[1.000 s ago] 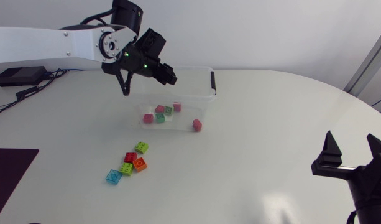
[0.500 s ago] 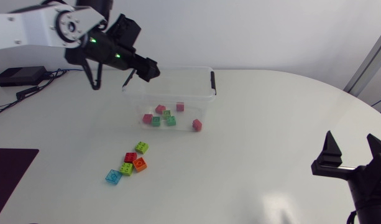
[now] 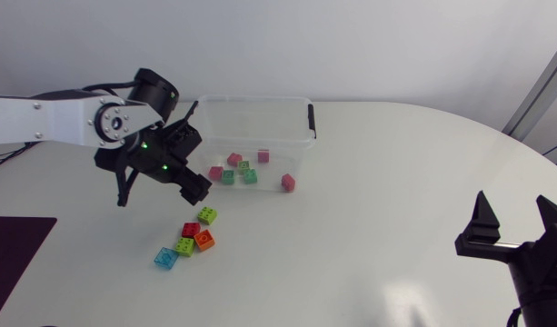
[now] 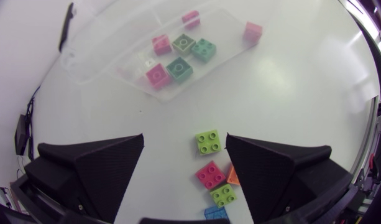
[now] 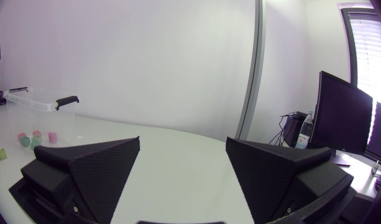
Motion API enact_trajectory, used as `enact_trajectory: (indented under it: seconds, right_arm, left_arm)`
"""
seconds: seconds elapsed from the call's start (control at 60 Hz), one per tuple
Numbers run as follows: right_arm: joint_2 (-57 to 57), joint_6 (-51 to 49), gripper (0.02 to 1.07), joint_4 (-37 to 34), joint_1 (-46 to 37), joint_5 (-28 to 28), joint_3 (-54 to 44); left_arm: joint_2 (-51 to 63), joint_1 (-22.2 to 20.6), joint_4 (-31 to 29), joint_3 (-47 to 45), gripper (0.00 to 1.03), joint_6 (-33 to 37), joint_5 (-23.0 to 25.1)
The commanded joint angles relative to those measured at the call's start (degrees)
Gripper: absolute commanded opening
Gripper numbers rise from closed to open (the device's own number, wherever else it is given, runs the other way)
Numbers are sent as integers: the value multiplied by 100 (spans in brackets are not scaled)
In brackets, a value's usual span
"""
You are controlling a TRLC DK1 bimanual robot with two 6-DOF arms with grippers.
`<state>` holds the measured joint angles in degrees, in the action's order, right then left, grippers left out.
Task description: Pick up the duplo bricks and place them in the container
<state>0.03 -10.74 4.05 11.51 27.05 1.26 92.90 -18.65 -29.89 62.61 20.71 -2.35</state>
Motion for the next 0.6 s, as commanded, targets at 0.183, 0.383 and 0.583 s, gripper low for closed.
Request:
enact_trajectory:
  seconds: [0.183,0.383,0.583]
  right_arm:
    - [-38,-42,102,-45,-17,2,-152]
    - [-38,-42,102,-45,-17,2,-152]
    - [-38,-42,102,-45,-17,2,-152]
  left_arm:
    - [1160,-288,379,6,92,-463,-354]
    - [1485,-367,502,32,76,-559,-380]
    - [1678,-367,502,67,30,-630,-371]
